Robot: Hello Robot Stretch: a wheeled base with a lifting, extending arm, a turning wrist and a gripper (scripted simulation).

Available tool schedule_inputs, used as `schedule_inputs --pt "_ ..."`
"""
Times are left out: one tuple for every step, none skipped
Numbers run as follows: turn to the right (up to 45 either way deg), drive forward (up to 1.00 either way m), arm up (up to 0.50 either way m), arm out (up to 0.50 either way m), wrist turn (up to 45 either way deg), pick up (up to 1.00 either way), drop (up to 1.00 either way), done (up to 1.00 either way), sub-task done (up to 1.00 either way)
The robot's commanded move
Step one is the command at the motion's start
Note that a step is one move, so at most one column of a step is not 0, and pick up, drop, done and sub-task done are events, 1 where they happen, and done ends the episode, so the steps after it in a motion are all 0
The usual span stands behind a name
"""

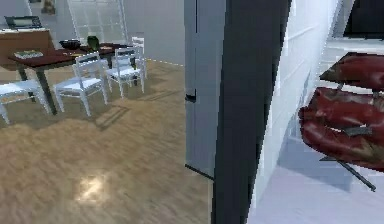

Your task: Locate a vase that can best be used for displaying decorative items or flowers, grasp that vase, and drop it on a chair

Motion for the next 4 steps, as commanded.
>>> schedule_inputs --pt "-42.0 0.0 0.0 0.0 0.0 0.0 0.0 0.0 0.0" --pt "0.0 1.0 0.0 0.0 0.0 0.0 0.0 0.0 0.0" --pt "0.0 1.0 0.0 0.0 0.0 0.0 0.0 0.0 0.0" --pt "0.0 1.0 0.0 0.0 0.0 0.0 0.0 0.0 0.0"
